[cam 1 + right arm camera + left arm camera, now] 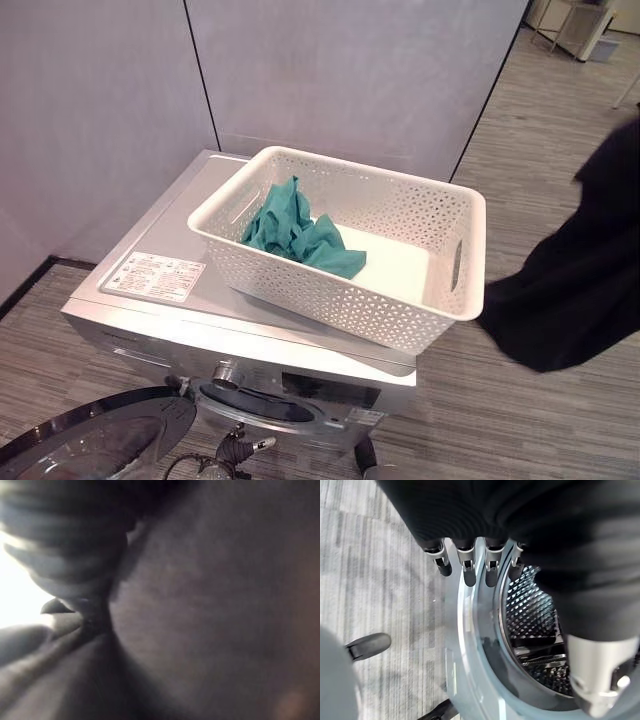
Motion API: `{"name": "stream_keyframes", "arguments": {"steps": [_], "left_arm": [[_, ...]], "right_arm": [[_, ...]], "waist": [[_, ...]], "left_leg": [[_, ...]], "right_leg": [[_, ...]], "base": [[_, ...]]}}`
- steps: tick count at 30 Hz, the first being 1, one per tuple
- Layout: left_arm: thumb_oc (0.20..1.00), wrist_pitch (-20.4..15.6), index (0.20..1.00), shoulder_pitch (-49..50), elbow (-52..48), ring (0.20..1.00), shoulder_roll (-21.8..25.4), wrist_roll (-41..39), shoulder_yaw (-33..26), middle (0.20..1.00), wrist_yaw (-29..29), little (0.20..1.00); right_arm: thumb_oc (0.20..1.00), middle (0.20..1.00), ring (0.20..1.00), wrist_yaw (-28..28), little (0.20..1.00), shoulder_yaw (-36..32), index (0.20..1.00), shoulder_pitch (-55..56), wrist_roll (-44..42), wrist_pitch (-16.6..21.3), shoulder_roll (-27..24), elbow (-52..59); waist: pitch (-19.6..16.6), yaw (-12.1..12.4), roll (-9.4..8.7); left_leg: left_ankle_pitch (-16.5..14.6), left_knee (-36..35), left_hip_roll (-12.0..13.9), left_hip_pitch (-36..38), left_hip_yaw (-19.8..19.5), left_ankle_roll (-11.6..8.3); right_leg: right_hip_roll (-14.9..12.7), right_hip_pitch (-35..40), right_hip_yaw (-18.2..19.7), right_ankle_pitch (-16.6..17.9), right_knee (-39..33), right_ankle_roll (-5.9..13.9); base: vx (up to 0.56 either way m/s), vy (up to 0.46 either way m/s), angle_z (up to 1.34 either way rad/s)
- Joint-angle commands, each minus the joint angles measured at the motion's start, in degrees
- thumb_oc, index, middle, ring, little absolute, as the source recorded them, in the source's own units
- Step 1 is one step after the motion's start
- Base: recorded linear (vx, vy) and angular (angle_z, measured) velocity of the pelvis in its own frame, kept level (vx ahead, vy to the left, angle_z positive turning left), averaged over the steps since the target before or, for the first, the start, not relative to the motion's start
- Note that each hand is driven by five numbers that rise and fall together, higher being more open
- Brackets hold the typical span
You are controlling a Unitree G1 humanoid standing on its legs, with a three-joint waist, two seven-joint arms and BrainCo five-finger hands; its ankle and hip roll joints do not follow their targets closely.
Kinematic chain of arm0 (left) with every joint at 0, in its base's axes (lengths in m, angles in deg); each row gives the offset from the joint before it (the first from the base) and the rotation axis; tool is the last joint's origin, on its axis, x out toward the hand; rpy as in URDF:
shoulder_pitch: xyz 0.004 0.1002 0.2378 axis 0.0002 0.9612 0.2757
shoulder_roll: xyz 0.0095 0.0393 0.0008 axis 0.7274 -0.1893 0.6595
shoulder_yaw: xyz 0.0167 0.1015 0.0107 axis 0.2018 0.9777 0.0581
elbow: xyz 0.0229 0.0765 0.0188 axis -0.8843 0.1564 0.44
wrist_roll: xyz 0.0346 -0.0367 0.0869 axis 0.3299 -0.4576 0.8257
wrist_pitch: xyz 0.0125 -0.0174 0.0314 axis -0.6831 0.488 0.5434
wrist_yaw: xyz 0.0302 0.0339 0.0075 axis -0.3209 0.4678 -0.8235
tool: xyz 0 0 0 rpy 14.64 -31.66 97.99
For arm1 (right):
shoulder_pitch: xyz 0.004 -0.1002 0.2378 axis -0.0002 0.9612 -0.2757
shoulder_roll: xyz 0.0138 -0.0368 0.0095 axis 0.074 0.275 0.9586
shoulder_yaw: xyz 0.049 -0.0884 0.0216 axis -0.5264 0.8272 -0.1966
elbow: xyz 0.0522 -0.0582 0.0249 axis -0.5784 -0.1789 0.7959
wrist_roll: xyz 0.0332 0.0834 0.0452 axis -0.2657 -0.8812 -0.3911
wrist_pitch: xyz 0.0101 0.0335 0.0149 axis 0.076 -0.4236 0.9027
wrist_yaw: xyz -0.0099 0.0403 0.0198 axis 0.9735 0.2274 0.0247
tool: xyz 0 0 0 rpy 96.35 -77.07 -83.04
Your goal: Grab the laundry basket,head to the washer,open it,put in the laundry and shut it.
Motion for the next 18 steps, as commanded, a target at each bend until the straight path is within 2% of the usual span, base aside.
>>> {"name": "stream_keyframes", "arguments": {"steps": [1, 2, 3, 5, 7, 8, 9, 10, 11, 13, 16, 17, 18], "left_arm": [[1.000, -1.57, 1.000, -3.63, 0.85, 1.000, 1.12, 1.78, -1.16, 1.000, -1.07, 1.000], [1.000, -1.67, 1.000, -3.65, 0.19, 1.000, 0.64, 1.68, -1.62, 1.000, -1.17, 1.000], [1.000, -1.80, 1.000, -3.26, -1.24, 1.000, 0.41, 1.60, -1.97, 1.000, -1.39, 1.000], [1.000, -1.85, 1.000, -3.15, -1.75, 1.000, 0.36, 1.56, -2.01, 1.000, -1.62, 1.000], [1.000, -2.07, 1.000, -2.67, -3.09, 1.000, 0.30, 1.12, -2.14, 1.000, -1.91, 1.000], [1.000, -2.24, 1.000, -2.37, -4.37, 1.000, 0.38, 0.64, -1.93, 1.000, -1.96, 1.000], [1.000, -2.17, 1.000, -2.26, -4.51, 1.000, 0.47, 0.61, -2.05, 1.000, -1.96, 1.000], [1.000, -2.31, 1.000, -2.15, -6.87, 1.000, 0.94, -0.62, -1.71, 1.000, -2.18, 1.000], [1.000, -2.41, 1.000, -2.23, -8.21, 1.000, 1.51, -1.22, -1.53, 1.000, -2.69, 1.000], [1.000, -2.48, 1.000, -2.14, -9.36, 1.000, 2.50, -1.91, -1.47, 1.000, -2.97, 1.000], [1.000, -2.34, 1.000, -0.86, -10.42, 1.000, 3.68, -2.87, -2.65, 1.000, -2.90, 1.000], [1.000, -2.28, 1.000, -0.46, -10.38, 1.000, 3.68, -3.11, -2.92, 1.000, -2.79, 1.000], [1.000, -2.41, 1.000, 0.11, -10.54, 1.000, 3.88, -3.51, -3.79, 1.000, -2.83, 1.000]], "right_arm": [[0.200, 0.200, 0.200, -2.35, 0.200, -0.03, 0.200, -3.24, 1.08, 2.13, -1.14, 3.72], [0.200, 0.200, 0.200, -3.48, 0.200, 1.19, 0.200, -1.17, 1.72, 2.22, 2.10, 4.51], [0.200, 0.200, 0.200, -5.40, 0.200, 3.01, 0.200, 2.44, 2.92, 2.02, 8.13, 7.19], [0.200, 0.200, 0.200, -6.07, 0.200, 4.07, 0.200, 3.38, 3.11, 2.12, 10.60, 8.33], [0.200, 0.200, 0.200, -7.57, 0.200, 6.71, 0.200, 4.30, 2.55, 2.70, 14.19, 9.52], [0.200, 0.200, 0.200, -8.33, 0.200, 8.60, 0.200, 3.92, 2.05, 2.94, 15.36, 9.91], [0.200, 0.200, 0.200, -8.33, 0.200, 8.74, 0.200, 3.83, 2.06, 2.92, 15.43, 9.91], [0.200, 0.200, 0.200, -9.48, 0.200, 12.39, 0.200, 2.64, 0.43, 3.65, 16.71, 10.05], [0.200, 0.200, 0.200, -10.04, 0.200, 14.49, 0.200, 1.54, -0.74, 4.20, 17.08, 9.72], [0.200, 0.200, 0.200, -11.41, 0.200, 17.77, 0.200, 0.80, -2.58, 5.17, 17.86, 9.45], [0.200, 0.200, 0.200, -13.19, 0.200, 20.52, 0.200, 0.23, -4.12, 5.91, 18.67, 9.19], [0.200, 0.200, 0.200, -13.70, 0.200, 21.15, 0.200, -0.05, -4.35, 6.03, 18.90, 9.03], [0.200, 0.200, 0.200, -14.19, 0.200, 22.48, 0.200, -0.61, -4.62, 6.74, 19.51, 8.78]], "waist": [[0.73, 1.20, -0.84], [1.01, 1.18, -0.53], [1.46, 0.94, -0.33], [1.73, 0.77, -0.35], [2.35, 0.54, -0.20], [2.83, 0.47, -0.14], [2.75, 0.50, -0.24], [4.39, 0.81, 0.21], [5.60, 1.35, 0.97], [6.84, 2.36, 2.36], [6.13, 4.19, 3.08], [5.63, 4.83, 2.85], [3.98, 7.20, 1.64]], "left_leg": [[-4.82, 2.03, -1.52, -3.04, -2.96, 3.53], [-4.76, 2.00, -1.62, -3.11, -3.08, 3.65], [-4.63, 2.05, -1.95, -3.26, -3.36, 3.86], [-4.55, 2.09, -2.12, -3.36, -3.44, 3.95], [-4.57, 2.08, -2.64, -3.50, -3.19, 4.27], [-4.60, 2.20, -2.88, -3.74, -2.59, 4.36], [-4.62, 2.27, -2.92, -3.85, -2.42, 4.39], [-4.32, 3.29, -2.80, -5.26, -0.78, 4.77], [-3.82, 3.99, -2.30, -6.55, 0.39, 5.01], [-2.25, 5.11, -1.12, -8.99, 1.54, 5.35], [0.37, 6.08, 0.10, -12.52, 2.18, 5.34], [0.63, 6.27, -0.05, -13.39, 2.36, 5.25], [1.61, 6.86, -0.37, -15.90, 3.51, 4.72]], "right_leg": [[-4.62, -1.49, -2.59, -2.36, 3.60, 3.88], [-4.71, -1.59, -2.45, -2.29, 3.70, 3.85], [-4.91, -1.89, -2.26, -2.19, 4.08, 3.76], [-5.00, -2.16, -2.06, -1.90, 4.24, 3.84], [-5.28, -3.01, -1.63, -0.62, 3.87, 4.40], [-5.50, -3.87, -1.60, 1.00, 3.69, 4.94], [-5.49, -3.99, -1.41, 1.21, 3.56, 4.99], [-5.11, -6.32, -3.27, 2.20, 5.17, 5.01], [-4.54, -6.67, -6.04, -0.72, 9.16, 3.97], [-2.35, -5.41, -9.15, -8.01, 17.60, 1.43], [0.89, -2.09, -10.58, -17.94, 27.24, -1.09], [1.47, 0.28, -10.88, -20.30, 27.17, -1.51], [1.80, 5.69, -12.08, -21.81, 23.78, -1.91]], "base": [[0.00, 0.000, 0.00], [-0.02, 0.006, 0.03], [0.00, 0.000, 0.00], [-0.02, 0.007, 0.00], [-0.05, 0.026, -0.01], [-0.05, 0.016, -0.05], [-0.16, -0.002, -0.22], [-0.26, 0.023, -0.30], [-0.36, 0.045, -0.47], [-0.31, 0.064, -0.53], [-0.21, -0.037, -0.21], [-0.22, -0.181, 0.00], [-0.15, -0.153, -0.15]]}}
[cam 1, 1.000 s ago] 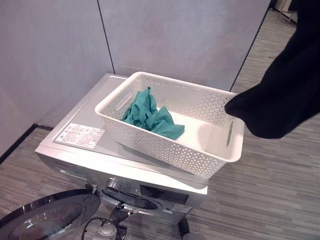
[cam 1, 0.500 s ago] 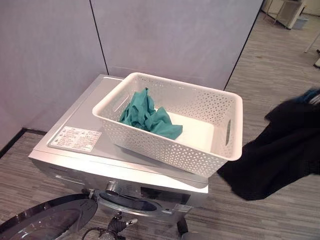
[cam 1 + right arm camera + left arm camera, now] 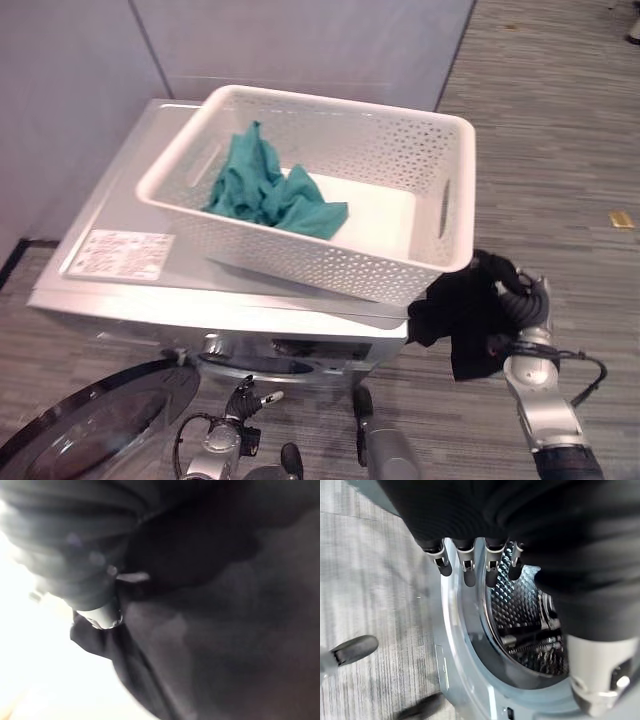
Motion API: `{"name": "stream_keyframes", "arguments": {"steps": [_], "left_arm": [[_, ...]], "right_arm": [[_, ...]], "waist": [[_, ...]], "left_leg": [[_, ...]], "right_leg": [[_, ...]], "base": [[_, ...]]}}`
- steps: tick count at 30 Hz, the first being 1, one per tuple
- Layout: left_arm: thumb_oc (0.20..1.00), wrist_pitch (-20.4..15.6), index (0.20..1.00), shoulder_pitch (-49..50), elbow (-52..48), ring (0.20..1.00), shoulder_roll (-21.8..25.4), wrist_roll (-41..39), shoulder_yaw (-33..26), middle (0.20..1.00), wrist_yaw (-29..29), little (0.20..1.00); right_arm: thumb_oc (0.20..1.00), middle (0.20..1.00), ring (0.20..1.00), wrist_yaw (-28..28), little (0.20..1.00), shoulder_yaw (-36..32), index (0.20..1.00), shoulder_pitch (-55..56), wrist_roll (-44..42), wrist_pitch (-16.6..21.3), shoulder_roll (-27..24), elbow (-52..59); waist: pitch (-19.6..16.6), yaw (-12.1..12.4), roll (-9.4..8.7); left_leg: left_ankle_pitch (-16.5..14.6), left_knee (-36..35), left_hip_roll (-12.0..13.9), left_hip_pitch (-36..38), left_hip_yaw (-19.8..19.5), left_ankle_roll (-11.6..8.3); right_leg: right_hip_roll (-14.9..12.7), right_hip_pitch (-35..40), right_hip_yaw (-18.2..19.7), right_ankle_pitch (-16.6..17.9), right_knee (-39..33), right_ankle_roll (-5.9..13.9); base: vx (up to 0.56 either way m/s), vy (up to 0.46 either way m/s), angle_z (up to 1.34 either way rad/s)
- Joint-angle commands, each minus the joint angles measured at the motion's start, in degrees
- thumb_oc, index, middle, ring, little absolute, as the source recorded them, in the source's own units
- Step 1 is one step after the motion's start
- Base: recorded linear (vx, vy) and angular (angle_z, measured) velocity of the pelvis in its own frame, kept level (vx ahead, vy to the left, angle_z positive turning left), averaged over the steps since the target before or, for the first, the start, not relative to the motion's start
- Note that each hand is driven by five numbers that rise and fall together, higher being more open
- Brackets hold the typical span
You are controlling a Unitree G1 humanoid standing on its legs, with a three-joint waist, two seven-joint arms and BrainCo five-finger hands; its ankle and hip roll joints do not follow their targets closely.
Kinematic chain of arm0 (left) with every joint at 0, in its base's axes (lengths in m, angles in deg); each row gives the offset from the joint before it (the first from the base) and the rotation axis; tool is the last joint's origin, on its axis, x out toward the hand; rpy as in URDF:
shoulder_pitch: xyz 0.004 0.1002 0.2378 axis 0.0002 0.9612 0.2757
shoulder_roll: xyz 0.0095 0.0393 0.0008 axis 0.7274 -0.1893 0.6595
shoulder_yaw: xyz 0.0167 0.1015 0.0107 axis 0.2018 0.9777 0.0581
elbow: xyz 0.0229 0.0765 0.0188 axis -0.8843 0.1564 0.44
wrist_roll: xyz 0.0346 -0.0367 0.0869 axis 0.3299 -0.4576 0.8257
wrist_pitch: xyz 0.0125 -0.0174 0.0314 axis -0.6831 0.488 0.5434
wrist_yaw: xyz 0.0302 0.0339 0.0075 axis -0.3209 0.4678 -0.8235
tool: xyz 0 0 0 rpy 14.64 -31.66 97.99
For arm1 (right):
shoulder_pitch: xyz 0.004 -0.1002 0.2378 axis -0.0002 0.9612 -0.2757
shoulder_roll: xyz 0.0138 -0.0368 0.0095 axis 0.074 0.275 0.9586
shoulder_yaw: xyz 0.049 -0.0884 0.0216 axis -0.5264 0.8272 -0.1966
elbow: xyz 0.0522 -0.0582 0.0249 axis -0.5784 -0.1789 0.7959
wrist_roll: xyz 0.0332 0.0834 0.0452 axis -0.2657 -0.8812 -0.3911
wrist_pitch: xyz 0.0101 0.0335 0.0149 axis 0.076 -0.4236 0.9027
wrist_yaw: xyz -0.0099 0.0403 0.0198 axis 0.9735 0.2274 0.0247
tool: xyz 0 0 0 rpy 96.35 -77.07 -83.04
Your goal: Grab the laundry basket,head to the washer,open it,put in the laundry and shut it.
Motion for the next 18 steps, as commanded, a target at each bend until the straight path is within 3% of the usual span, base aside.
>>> {"name": "stream_keyframes", "arguments": {"steps": [1, 4, 7, 8, 9, 10, 11, 13, 14, 16, 17, 18], "left_arm": [[1.000, -1.77, 1.000, 1.35, 1.45, 1.000, 2.78, -2.35, -0.73, 1.000, -1.39, 1.000], [1.000, -2.11, 1.000, 1.88, -0.39, 1.000, 2.71, -2.34, -0.50, 1.000, -1.52, 1.000], [1.000, -2.59, 1.000, 1.38, -4.07, 1.000, 3.02, -2.25, 0.46, 1.000, -2.28, 1.000], [1.000, -3.10, 1.000, -0.12, -7.13, 1.000, 3.74, -1.50, 2.06, 1.000, -2.44, 1.000], [1.000, -3.02, 1.000, -0.22, -7.22, 1.000, 3.74, -1.50, 2.09, 1.000, -2.47, 1.000], [1.000, -3.38, 1.000, -1.28, -9.34, 1.000, 4.09, -1.37, 2.84, 1.000, -2.62, 1.000], [1.000, -4.45, 1.000, -3.02, -13.50, 1.000, 5.13, -1.59, 4.08, 1.000, -3.37, 1.000], [1.000, -4.39, 1.000, -3.10, -13.57, 1.000, 5.12, -1.61, 4.02, 1.000, -3.37, 1.000], [1.000, -4.87, 1.000, -4.00, -17.95, 1.000, 6.12, -1.27, 4.78, 1.000, -3.43, 1.000], [1.000, -5.21, 1.000, -4.96, -20.45, 1.000, 6.94, -0.59, 5.41, 1.000, -3.39, 1.000], [1.000, -5.68, 1.000, -5.34, -23.24, 1.000, 7.89, 0.64, 5.71, 1.000, -3.82, 1.000], [1.000, -5.61, 1.000, -5.20, -23.38, 1.000, 7.91, 0.68, 5.66, 1.000, -3.84, 1.000]], "right_arm": [[0.200, 0.200, 0.200, -0.30, 0.200, -2.17, 0.200, -5.04, -1.95, 5.53, -1.44, 4.60], [0.200, 0.200, 0.200, -0.38, 0.200, -0.32, 0.200, -6.76, -1.83, 5.70, -1.60, 4.33], [0.200, 0.200, 0.200, 0.37, 0.200, 1.84, 0.200, -9.08, -2.48, 6.21, -2.12, 3.65], [0.200, 0.200, 0.200, 0.86, 0.200, 2.44, 0.200, -9.78, -2.13, 6.36, -2.95, 4.16], [0.200, 0.200, 0.200, 0.88, 0.200, 2.37, 0.200, -9.92, -2.14, 6.40, -2.99, 4.07], [0.200, 0.200, 0.200, 1.09, 0.200, 2.60, 0.200, -10.50, -2.27, 6.49, -3.44, 4.24], [0.200, 0.200, 0.200, 1.44, 0.200, 4.12, 0.200, -12.66, -2.90, 7.32, -3.83, 4.38], [0.200, 0.200, 0.200, 1.46, 0.200, 4.14, 0.200, -12.84, -2.91, 7.37, -3.87, 4.26], [0.200, 0.200, 0.200, 0.92, 0.200, 6.27, 0.200, -14.90, -3.42, 8.36, -4.11, 3.97], [0.200, 0.200, 0.200, 0.70, 0.200, 7.66, 0.200, -15.71, -4.22, 9.02, -3.97, 4.22], [0.200, 0.200, 0.200, 0.07, 0.200, 9.35, 0.200, -16.35, -5.23, 9.75, -3.14, 4.05], [0.200, 0.200, 0.200, 0.06, 0.200, 9.41, 0.200, -16.35, -5.24, 9.79, -3.11, 4.01]], "waist": [[-5.52, 3.16, -3.76], [-6.41, 5.72, -4.92], [-5.60, 7.46, -4.48], [-3.86, 7.72, -3.91], [-3.89, 7.51, -3.81], [-2.68, 7.48, -3.52], [-0.35, 7.94, -3.24], [-0.38, 7.77, -2.99], [0.88, 7.57, -3.80], [1.09, 6.37, -4.27], [0.07, 6.30, -4.01], [0.06, 6.20, -3.93]], "left_leg": [[0.14, 0.11, -4.27, -7.12, -1.47, 2.71], [1.90, 1.67, -4.12, -11.34, -0.23, 1.88], [4.91, 2.24, -2.92, -15.06, -0.14, 0.19], [8.68, 2.02, -1.91, -17.92, -1.46, -2.08], [8.92, 2.02, -1.85, -18.18, -1.78, -2.22], [10.30, 2.90, -1.50, -20.13, -3.05, -3.72], [10.10, 4.64, -2.19, -20.98, -9.94, -6.12], [10.41, 4.62, -2.04, -21.29, -10.20, -6.14], [7.01, 7.14, -2.03, -20.22, -17.17, -6.35], [6.13, 8.49, 1.26, -18.54, -18.98, -5.79], [4.55, 6.29, 3.35, -14.74, -23.38, -5.27], [4.68, 5.85, 3.55, -14.47, -23.49, -5.35]], "right_leg": [[-1.83, 12.11, -0.62, -2.52, -10.39, 0.68], [-0.89, 15.54, 0.67, -3.68, -18.39, -0.54], [0.58, 15.90, -0.20, -4.45, -23.43, -2.04], [1.87, 15.34, -0.60, -4.82, -24.72, -3.19], [2.03, 15.24, -0.88, -4.72, -24.81, -3.32], [2.38, 14.65, -1.19, -4.56, -25.19, -3.76], [2.37, 12.78, -1.27, -4.17, -24.47, -4.32], [2.61, 12.58, -1.47, -3.85, -24.55, -4.36], [1.67, 10.09, -0.41, -3.47, -23.23, -4.85], [0.57, 8.48, -0.38, -2.21, -22.74, -5.03], [1.01, 7.39, 0.32, -1.90, -22.59, -4.80], [1.18, 7.51, 0.22, -1.88, -22.64, -4.88]], "base": [[-0.17, -0.189, -0.16], [-0.17, -0.167, -0.38], [-0.28, -0.215, -0.08], [-0.28, -0.193, -0.02], [-0.34, -0.184, 0.18], [-0.37, -0.101, 0.54], [-0.37, -0.091, 0.58], [-0.23, -0.027, 0.26], [-0.27, 0.012, 0.04], [-0.25, 0.063, -0.04], [-0.10, 0.061, -0.10], [-0.03, 0.066, -0.15]]}}
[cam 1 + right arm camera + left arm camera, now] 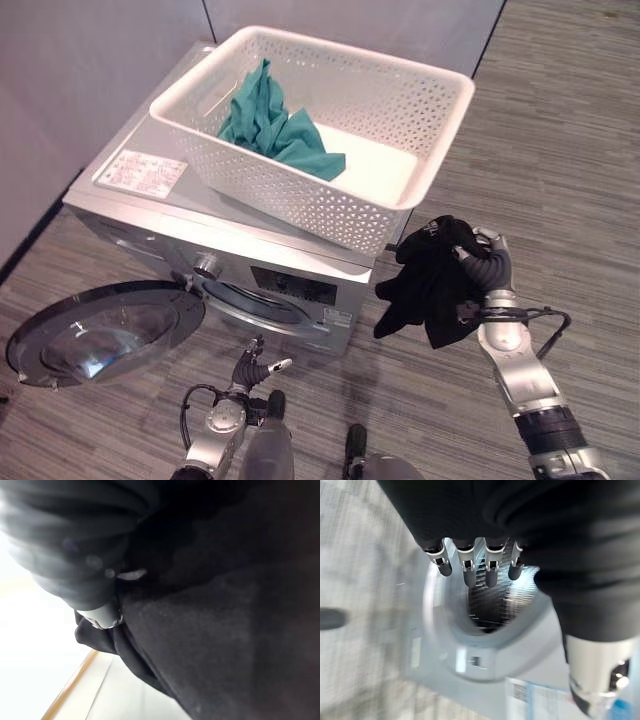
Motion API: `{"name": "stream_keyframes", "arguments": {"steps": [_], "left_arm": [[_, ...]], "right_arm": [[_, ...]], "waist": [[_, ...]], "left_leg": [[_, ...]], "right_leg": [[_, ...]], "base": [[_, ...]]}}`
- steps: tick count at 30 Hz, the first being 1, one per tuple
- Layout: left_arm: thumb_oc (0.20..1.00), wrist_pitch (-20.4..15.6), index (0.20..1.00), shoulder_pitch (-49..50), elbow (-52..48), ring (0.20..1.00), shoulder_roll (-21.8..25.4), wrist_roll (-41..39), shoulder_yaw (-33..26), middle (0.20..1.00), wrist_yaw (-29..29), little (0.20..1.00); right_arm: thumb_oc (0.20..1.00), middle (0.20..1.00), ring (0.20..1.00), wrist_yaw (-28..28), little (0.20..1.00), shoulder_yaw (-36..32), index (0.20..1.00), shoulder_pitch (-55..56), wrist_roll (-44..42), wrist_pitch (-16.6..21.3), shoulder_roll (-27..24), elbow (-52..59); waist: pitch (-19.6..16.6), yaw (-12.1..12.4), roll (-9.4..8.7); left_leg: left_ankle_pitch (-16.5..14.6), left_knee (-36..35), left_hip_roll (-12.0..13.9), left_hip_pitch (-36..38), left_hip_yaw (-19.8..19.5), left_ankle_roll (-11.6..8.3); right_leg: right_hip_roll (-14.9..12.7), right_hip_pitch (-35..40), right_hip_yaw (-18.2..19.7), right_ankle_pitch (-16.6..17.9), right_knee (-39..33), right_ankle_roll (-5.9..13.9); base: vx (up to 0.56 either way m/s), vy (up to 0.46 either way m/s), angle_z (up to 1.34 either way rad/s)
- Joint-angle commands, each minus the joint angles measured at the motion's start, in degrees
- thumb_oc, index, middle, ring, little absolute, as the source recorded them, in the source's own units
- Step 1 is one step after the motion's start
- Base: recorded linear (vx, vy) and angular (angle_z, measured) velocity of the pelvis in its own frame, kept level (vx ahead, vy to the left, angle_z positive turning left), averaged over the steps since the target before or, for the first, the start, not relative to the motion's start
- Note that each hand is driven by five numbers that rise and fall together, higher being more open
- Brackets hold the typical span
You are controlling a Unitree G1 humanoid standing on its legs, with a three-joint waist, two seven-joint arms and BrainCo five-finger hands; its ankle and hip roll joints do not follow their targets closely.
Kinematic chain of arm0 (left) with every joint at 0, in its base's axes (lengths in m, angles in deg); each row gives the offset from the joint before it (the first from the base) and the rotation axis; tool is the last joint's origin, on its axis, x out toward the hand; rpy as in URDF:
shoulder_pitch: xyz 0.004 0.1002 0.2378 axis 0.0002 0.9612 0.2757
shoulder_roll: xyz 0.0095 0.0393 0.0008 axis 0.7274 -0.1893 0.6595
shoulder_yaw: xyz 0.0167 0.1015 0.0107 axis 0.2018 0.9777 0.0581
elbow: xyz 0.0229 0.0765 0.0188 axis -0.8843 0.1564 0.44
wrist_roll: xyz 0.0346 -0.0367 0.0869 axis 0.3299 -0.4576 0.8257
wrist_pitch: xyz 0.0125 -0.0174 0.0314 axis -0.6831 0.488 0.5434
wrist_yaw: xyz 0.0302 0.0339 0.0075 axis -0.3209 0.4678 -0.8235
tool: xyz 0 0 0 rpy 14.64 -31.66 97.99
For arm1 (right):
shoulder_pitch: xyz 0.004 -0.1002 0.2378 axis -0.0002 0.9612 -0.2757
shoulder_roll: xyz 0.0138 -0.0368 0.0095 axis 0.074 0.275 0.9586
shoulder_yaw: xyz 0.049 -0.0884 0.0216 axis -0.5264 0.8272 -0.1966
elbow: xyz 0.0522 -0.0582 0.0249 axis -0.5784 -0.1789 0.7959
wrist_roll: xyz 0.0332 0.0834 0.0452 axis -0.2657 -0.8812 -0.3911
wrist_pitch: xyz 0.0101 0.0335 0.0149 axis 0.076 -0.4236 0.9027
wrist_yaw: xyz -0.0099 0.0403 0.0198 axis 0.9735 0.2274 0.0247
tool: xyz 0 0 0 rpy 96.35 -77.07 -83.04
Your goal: Grab the laundry basket,head to the washer,open it,put in the laundry and shut it.
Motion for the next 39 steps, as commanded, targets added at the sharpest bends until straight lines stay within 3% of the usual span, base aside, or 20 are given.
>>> {"name": "stream_keyframes", "arguments": {"steps": [1, 4, 5, 7, 13, 18, 22, 24, 30, 39], "left_arm": [[1.000, -3.50, 1.000, -1.00, -5.15, 1.000, 3.74, 3.76, 0.45, 1.000, -1.76, 1.000], [1.000, -4.40, 1.000, -1.67, -7.22, 1.000, 3.94, 7.64, 2.24, 1.000, -1.62, 1.000], [1.000, -5.49, 1.000, -1.78, -10.15, 1.000, 4.58, 8.34, 3.19, 1.000, -1.00, 1.000], [1.000, -5.45, 1.000, -1.64, -10.28, 1.000, 4.59, 8.34, 3.14, 1.000, -0.97, 1.000], [1.000, -7.39, 1.000, -3.87, -19.73, 1.000, 9.86, 8.82, 10.17, 1.000, 5.10, 1.000], [1.000, -6.75, 1.000, -5.51, -21.61, 1.000, 10.66, 8.45, 14.12, 1.000, 8.03, 1.000], [1.000, -5.88, 1.000, -6.16, -19.98, 1.000, 8.02, 8.25, 15.31, 1.000, 7.77, 1.000], [1.000, -3.82, 1.000, -5.49, -16.08, 1.000, 3.52, 6.66, 16.17, 1.000, 7.28, 1.000], [1.000, -1.88, 1.000, -6.07, -12.35, 1.000, 0.03, 6.15, 18.08, 1.000, 6.88, 1.000], [1.000, -0.10, 1.000, -8.43, -10.74, 1.000, -0.97, 10.14, 19.58, 1.000, 7.28, 1.000]], "right_arm": [[0.200, 0.200, 0.200, -0.35, 0.200, -1.73, 0.200, -1.77, -1.78, 6.58, -0.35, 5.00], [0.200, 0.200, 0.200, -1.64, 0.200, -1.25, 0.200, 1.29, -2.11, 6.79, -0.33, 6.78], [0.200, 0.200, 0.200, -3.24, 0.200, 0.21, 0.200, 1.86, -1.97, 7.05, -0.61, 7.27], [0.200, 0.200, 0.200, -3.26, 0.200, 0.26, 0.200, 1.87, -1.98, 7.08, -0.62, 7.23], [0.200, 0.200, 0.200, -6.53, 0.200, 6.26, 0.200, -2.25, -4.00, 6.99, 1.75, 5.07], [0.200, 0.200, 0.200, -8.39, 0.200, 8.38, 0.200, -2.70, -5.20, 6.30, 2.64, 5.50], [0.200, 0.200, 0.200, -9.25, 0.200, 8.81, 0.200, -1.98, -6.10, 6.18, 2.49, 8.58], [0.200, 0.200, 0.200, -11.54, 0.200, 9.94, 0.200, -0.14, -7.86, 6.43, 1.55, 14.87], [0.200, 0.200, 0.200, -13.38, 0.200, 11.85, 0.200, 2.51, -11.46, 6.74, 2.00, 20.50], [0.200, 0.200, 0.200, -17.73, 0.200, 12.05, 0.200, 11.81, -17.17, 6.22, -0.63, 26.10]], "waist": [[-1.30, -0.77, -1.31], [-2.17, -2.84, 0.62], [-2.77, -2.89, 1.57], [-2.73, -2.79, 1.56], [-5.12, -3.97, 3.19], [-6.45, -4.89, 3.41], [-6.56, -5.74, 3.27], [-6.68, -6.57, 2.92], [-6.33, -7.41, 2.46], [-4.33, -8.81, 1.79]], "left_leg": [[-14.86, -0.01, 0.32, 2.87, -3.60, 5.42], [-14.08, -3.79, 2.19, 5.24, 0.88, 4.23], [-15.36, -5.07, 1.25, 7.04, 0.61, 3.91], [-15.39, -5.16, 1.25, 7.25, 0.77, 3.97], [-18.74, -7.81, 0.63, 13.14, 7.73, 5.37], [-19.64, -8.71, 1.01, 16.61, 11.47, 5.54], [-19.38, -7.60, 1.28, 16.44, 11.87, 5.39], [-20.00, -6.28, 1.51, 17.05, 12.01, 5.44], [-20.47, -4.92, 1.74, 17.54, 11.43, 5.44], [-20.55, -4.89, 1.71, 17.95, 11.06, 5.66]], "right_leg": [[-1.71, 2.75, 3.68, -5.57, -2.07, 4.80], [-2.02, 3.68, 2.36, -5.60, -2.15, 5.17], [-3.07, 3.89, 2.49, -4.59, -2.20, 6.07], [-3.09, 4.00, 2.63, -4.55, -2.26, 6.14], [-6.10, 3.00, 5.92, -0.90, -2.71, 9.25], [-6.63, 3.86, 8.06, -0.75, -3.11, 9.86], [-6.70, 4.23, 8.37, -0.68, -3.04, 9.63], [-6.46, 4.85, 8.76, -1.39, -2.11, 9.27], [-6.24, 5.69, 8.39, -2.79, -0.13, 8.83], [-6.28, 4.84, 8.43, -3.24, 1.93, 8.97]], "base": [[0.01, 0.055, -0.05], [-0.01, 0.179, 0.23], [-0.02, 0.205, 0.46], [-0.01, 0.125, 0.03], [-0.01, 0.144, -0.56], [0.02, 0.018, -0.46], [-0.04, -0.043, -0.14], [-0.04, -0.063, -0.07], [-0.02, -0.026, -0.03], [0.00, -0.017, 0.06]]}}
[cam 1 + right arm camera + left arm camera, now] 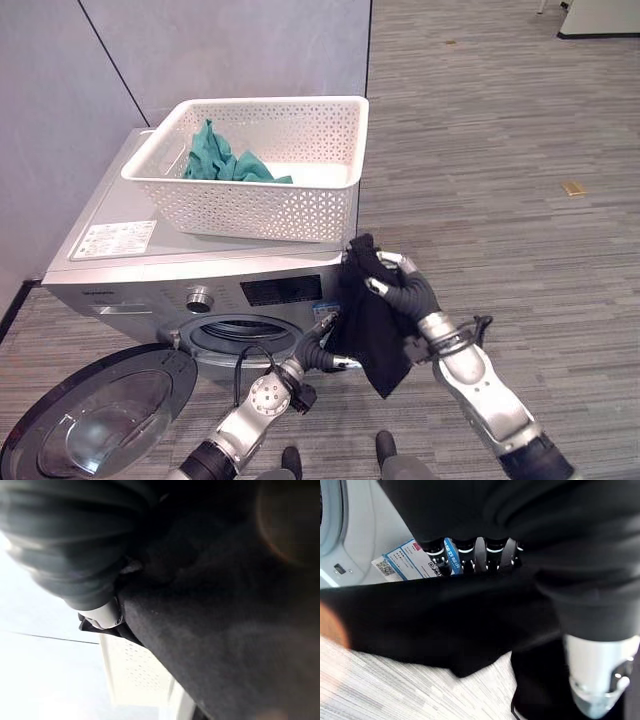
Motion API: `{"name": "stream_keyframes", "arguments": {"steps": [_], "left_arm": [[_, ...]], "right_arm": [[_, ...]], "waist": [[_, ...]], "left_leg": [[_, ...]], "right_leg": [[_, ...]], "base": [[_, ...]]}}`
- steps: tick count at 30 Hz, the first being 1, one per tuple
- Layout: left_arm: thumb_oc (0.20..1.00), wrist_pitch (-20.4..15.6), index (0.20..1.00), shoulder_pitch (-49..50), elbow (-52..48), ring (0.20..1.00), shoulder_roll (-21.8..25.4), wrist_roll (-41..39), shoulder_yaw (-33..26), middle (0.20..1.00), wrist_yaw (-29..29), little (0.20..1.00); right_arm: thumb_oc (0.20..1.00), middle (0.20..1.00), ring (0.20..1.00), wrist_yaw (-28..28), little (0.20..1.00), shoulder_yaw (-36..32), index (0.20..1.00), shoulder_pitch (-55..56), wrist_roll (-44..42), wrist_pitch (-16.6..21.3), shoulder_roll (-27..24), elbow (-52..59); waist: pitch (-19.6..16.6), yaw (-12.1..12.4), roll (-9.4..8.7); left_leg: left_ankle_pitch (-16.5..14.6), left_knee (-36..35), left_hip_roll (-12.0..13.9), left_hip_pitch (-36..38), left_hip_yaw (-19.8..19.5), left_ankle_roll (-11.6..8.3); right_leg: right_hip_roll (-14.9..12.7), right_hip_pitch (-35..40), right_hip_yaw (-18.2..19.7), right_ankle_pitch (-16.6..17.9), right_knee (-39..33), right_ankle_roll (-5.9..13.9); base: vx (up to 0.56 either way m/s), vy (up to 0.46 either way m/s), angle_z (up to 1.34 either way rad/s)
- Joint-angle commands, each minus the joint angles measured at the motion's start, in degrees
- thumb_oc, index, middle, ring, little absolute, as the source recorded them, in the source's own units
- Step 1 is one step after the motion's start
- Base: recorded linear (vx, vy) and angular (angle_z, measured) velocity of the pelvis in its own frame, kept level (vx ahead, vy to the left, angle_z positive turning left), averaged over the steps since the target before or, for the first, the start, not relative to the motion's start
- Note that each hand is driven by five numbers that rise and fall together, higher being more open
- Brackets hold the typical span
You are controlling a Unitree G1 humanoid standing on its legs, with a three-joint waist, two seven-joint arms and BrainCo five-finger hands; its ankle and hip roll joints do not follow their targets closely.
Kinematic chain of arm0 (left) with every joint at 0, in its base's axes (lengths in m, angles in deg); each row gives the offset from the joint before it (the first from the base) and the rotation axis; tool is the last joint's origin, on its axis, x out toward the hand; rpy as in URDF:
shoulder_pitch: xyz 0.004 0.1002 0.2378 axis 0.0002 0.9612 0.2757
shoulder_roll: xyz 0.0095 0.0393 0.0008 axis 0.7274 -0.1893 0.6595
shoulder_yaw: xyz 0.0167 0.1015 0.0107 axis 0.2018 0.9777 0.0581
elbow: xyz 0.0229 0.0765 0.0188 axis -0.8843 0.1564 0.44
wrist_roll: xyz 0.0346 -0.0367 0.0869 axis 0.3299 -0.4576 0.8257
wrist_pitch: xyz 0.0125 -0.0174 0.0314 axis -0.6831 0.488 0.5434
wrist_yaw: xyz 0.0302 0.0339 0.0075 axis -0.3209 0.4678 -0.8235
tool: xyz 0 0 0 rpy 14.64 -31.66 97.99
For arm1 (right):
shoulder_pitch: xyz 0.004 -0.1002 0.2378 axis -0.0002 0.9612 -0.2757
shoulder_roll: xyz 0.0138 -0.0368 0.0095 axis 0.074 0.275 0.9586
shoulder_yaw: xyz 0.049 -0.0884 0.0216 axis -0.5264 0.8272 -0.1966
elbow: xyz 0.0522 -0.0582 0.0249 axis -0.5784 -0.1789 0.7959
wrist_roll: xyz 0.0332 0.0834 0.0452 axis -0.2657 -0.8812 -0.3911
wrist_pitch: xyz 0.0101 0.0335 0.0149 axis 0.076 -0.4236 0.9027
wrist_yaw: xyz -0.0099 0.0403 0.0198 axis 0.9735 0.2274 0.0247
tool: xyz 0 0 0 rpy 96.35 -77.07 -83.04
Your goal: Grab the laundry basket,head to the washer,open it,put in the laundry and shut it.
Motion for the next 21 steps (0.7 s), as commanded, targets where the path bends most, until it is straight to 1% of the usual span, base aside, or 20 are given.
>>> {"name": "stream_keyframes", "arguments": {"steps": [1, 6, 8, 10, 14, 17, 21], "left_arm": [[1.000, -1.27, 1.000, -4.96, 1.98, 1.000, -0.02, 3.69, 1.54, 1.000, -0.44, 1.000], [1.000, -1.34, 1.000, -6.19, 2.75, 1.000, -0.79, 4.83, 1.48, 1.000, -1.95, 1.000], [1.000, -1.59, 1.000, -7.74, 3.48, 1.000, -1.67, 4.69, 2.41, 1.000, -2.33, 1.000], [1.000, -1.65, 1.000, -8.18, 3.57, 1.000, -1.94, 4.12, 2.94, 1.000, -1.93, 1.000], [1.000, -1.28, 1.000, -9.12, 3.10, 1.000, -2.88, -0.34, 7.31, 1.000, 0.73, 1.000], [1.000, -0.66, 1.000, -9.45, 2.51, 1.000, -3.21, -1.89, 9.95, 1.000, 1.53, 1.000], [1.000, -0.27, 1.000, -12.01, 4.39, 1.000, -4.96, 0.11, 13.52, 1.000, 1.25, 1.000]], "right_arm": [[0.200, 0.200, 0.200, -1.77, 0.200, -1.72, 0.200, -1.31, -3.53, 4.38, -0.73, 8.04], [0.200, 0.200, 0.200, -2.08, 0.200, -1.51, 0.200, -0.30, -4.89, 4.58, -1.28, 8.70], [0.200, 0.200, 0.200, -1.70, 0.200, -0.38, 0.200, -2.30, -4.68, 4.51, -1.28, 7.90], [0.200, 0.200, 0.200, -1.62, 0.200, 0.10, 0.200, -3.34, -4.66, 4.45, -1.16, 7.48], [0.200, 0.200, 0.200, -0.87, 0.200, 3.29, 0.200, -9.18, -4.80, 4.36, 0.61, 5.83], [0.200, 0.200, 0.200, -0.09, 0.200, 5.14, 0.200, -12.08, -5.08, 4.26, 1.85, 5.38], [0.200, 0.200, 0.200, 1.85, 0.200, 7.70, 0.200, -16.42, -6.34, 4.85, 4.74, 5.20]], "waist": [[-0.97, 0.38, -2.99], [0.38, 0.08, -3.20], [1.32, 0.04, -3.19], [1.37, 0.10, -3.23], [1.20, 0.62, -3.25], [1.35, 1.25, -3.36], [2.75, 2.18, -4.19]], "left_leg": [[-6.64, 5.48, 3.07, -1.07, -3.86, -1.36], [-6.48, 5.42, 3.02, -1.56, -3.48, -1.29], [-6.46, 5.53, 2.72, -2.35, -3.35, -1.10], [-6.44, 5.46, 2.68, -2.54, -3.16, -1.04], [-6.00, 4.45, 2.43, -3.79, -2.76, -0.83], [-5.57, 3.52, 2.22, -4.49, -2.82, -0.73], [-5.02, 3.34, 2.26, -6.03, -3.48, -0.73]], "right_leg": [[-3.22, -1.94, 0.06, -10.56, 9.91, 1.00], [-3.13, -3.22, 0.48, -10.29, 10.35, 1.11], [-3.25, -4.33, 0.99, -9.66, 10.12, 1.31], [-3.25, -4.57, 1.19, -9.31, 9.78, 1.36], [-3.63, -5.15, 1.04, -7.79, 7.50, 1.84], [-4.06, -5.40, 0.67, -7.00, 6.23, 2.11], [-3.96, -6.19, 0.10, -6.49, 5.69, 2.04]], "base": [[0.00, -0.017, -0.08], [-0.02, -0.009, -0.10], [-0.07, 0.012, -0.10], [-0.02, 0.004, -0.07], [0.00, 0.004, -0.04], [0.00, 0.000, 0.00], [-0.07, -0.006, 0.04]]}}
